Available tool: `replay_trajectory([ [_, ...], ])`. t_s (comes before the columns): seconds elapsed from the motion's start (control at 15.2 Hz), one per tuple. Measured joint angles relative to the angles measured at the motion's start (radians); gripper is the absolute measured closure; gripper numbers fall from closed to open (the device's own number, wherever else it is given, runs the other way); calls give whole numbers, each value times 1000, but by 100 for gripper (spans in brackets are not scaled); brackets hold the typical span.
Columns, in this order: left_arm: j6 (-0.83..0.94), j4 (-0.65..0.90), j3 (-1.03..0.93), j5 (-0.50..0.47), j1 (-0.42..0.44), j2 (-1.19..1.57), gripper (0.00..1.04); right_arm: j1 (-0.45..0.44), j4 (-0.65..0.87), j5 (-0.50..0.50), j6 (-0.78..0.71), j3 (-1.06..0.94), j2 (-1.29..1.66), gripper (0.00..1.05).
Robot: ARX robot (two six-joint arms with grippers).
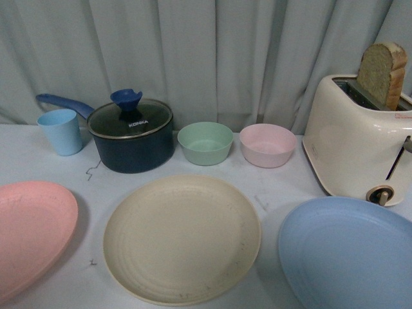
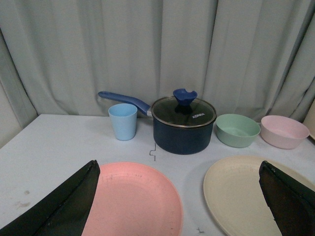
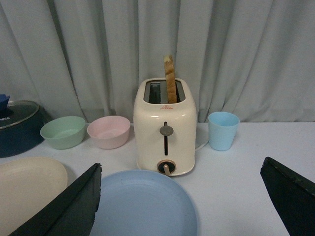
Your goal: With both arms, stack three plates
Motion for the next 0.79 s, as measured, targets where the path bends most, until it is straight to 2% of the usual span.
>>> replay_trajectory([
  [0.79, 0, 0, 0, 0, 0, 0, 7, 0, 0, 0, 0, 0, 0, 6],
])
